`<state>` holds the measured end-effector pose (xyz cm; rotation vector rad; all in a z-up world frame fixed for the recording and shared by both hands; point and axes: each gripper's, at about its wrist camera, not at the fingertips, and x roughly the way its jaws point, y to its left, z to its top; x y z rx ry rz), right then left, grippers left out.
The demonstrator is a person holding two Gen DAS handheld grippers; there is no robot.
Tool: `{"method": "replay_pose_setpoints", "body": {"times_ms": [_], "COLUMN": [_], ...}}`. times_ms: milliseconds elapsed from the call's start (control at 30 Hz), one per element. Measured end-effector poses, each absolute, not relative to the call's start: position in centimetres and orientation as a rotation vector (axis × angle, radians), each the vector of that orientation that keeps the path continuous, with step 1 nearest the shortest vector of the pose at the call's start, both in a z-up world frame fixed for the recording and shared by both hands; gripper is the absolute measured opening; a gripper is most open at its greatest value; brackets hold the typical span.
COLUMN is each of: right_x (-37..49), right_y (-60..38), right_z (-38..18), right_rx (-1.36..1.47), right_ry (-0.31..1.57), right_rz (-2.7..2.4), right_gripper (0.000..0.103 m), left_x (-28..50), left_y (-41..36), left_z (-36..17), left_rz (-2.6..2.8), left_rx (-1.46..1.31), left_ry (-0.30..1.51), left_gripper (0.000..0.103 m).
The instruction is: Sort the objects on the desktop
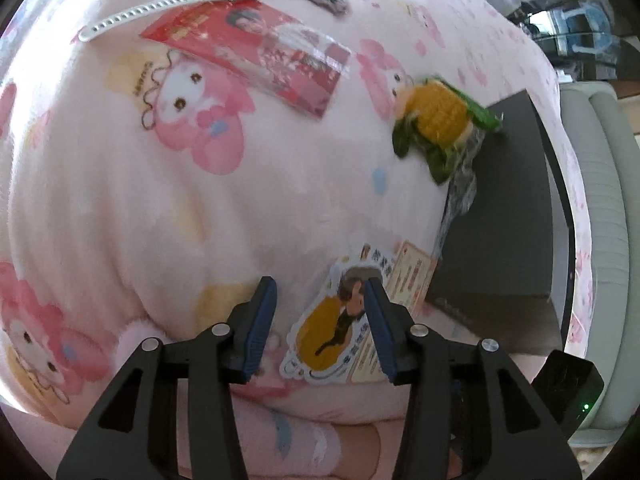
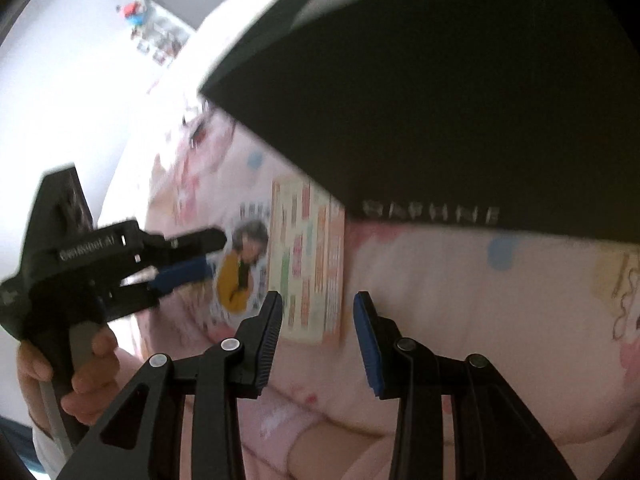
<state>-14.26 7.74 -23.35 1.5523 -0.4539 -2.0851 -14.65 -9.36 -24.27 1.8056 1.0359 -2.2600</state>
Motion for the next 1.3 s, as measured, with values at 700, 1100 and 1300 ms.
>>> {"method": "replay_pose_setpoints", "body": {"times_ms": [700,1100,1300], "right_x": [-13.6,-11.8,-12.5], "right_y": [4.4,3.0,3.8], "right_z": [-26.3,-24.1,-24.4], "right_rx": [1.604,1.462,1.478], "right_ry": [-0.480,-0.440,-0.524], "right_rz": [-2.002,-2.027,-2.125], "right_gripper": [0.034,0.022,0.023], "left_x": [-15.2,-14.9,-14.6], "left_y": [-7.9,-8.1,-8.7], "left_z": [-24.6,-23.8,-23.9], "left_rz": [-2.239,-2.271,-2.271], "left_rx": [1.894,1.857,1.837], "left_ry": [0.918,1.033,1.016], "left_gripper": [0.047,0.050,0.043]}}
